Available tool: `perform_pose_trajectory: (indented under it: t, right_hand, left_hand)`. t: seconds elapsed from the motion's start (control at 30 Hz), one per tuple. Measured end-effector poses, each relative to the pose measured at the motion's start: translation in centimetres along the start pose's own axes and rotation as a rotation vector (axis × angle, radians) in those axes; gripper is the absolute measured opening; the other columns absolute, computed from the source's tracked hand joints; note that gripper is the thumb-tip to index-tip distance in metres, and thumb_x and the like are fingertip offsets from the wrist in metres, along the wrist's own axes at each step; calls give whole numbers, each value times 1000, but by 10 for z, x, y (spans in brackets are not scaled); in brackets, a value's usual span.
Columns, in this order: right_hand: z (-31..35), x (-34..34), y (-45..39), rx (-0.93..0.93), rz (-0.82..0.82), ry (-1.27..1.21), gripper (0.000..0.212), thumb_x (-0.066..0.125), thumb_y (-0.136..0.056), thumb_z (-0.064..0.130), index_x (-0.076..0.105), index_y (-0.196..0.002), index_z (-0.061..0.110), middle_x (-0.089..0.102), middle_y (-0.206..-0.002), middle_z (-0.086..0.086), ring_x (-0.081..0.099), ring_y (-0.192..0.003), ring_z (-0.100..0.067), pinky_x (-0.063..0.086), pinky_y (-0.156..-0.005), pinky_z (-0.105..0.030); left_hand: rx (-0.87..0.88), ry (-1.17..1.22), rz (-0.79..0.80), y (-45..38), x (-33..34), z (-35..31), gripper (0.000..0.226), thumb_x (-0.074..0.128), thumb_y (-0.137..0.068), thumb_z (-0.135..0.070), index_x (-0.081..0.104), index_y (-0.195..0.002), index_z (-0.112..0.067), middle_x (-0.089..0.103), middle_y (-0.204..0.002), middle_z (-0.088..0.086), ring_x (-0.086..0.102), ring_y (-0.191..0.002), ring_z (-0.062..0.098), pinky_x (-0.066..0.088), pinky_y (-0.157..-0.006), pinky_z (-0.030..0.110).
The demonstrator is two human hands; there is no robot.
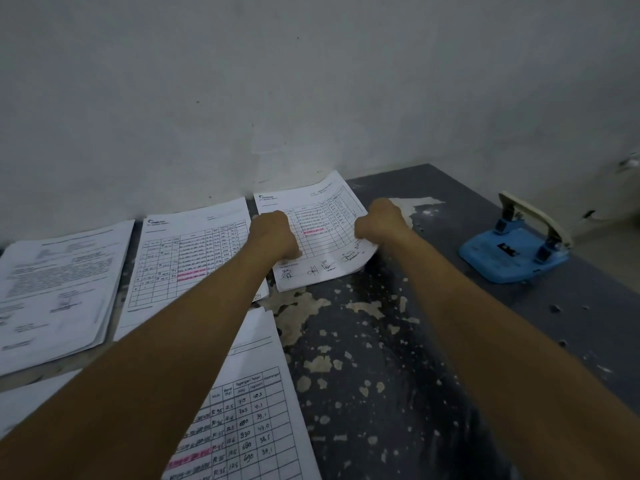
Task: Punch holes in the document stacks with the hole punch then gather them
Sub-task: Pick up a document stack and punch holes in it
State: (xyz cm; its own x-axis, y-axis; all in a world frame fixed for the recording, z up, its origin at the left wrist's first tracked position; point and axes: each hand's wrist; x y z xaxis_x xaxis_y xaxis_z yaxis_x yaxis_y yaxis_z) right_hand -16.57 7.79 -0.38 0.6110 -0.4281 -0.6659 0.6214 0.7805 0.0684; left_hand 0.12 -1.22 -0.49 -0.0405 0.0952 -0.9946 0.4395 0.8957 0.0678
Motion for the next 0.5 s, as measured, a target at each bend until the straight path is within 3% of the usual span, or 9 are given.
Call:
perform_pose_trajectory:
  t: [0.13, 0.27, 0.4, 0.5]
  right_hand:
    - [-4, -8, 9, -65, -12, -233, 25, 66, -81, -4, 60, -85, 21, 62, -89, 2, 64, -75, -13, 51, -52, -22]
    - [-12, -21, 23, -132, -12, -485, 35, 72, -80, -5, 66, -100, 23, 69, -104, 4, 71, -85, -16, 61, -67, -30]
    - [-17, -38, 43, -166, -10, -569, 38, 75, -82, 1, 66, -100, 33, 70, -103, 10, 72, -83, -13, 59, -60, -24]
    - [-25, -48, 60, -159, -8, -638, 39, 75, -83, 3, 66, -109, 30, 71, -105, 10, 72, -83, -12, 56, -54, -20]
  left_hand:
    - [-55, 155, 22, 4, -1, 4, 61, 82, -74, -41, 53, -116, -9, 59, -117, 10, 54, -115, 27, 51, -89, 34]
    - [-52, 482, -117, 13, 1, 8, 55, 70, -85, -39, 47, -123, -8, 58, -121, 11, 58, -107, 27, 53, -80, 33]
    - [-141, 914, -267, 22, -11, 7, 58, 62, -93, -38, 39, -134, -5, 56, -129, 11, 58, -113, 29, 53, -87, 37]
    - [-227, 1312, -250, 28, -27, 8, 44, 64, -93, -35, 53, -124, -6, 64, -120, 8, 64, -105, 25, 56, -81, 35]
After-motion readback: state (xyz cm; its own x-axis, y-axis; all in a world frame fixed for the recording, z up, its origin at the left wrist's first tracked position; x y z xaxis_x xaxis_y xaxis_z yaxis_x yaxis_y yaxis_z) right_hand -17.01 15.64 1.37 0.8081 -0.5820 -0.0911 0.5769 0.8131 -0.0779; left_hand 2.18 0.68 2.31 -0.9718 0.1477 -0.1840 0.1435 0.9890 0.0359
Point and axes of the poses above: each hand's wrist, its own y-axis away from the middle knuckle, its own x-axis out of the palm, z = x × y
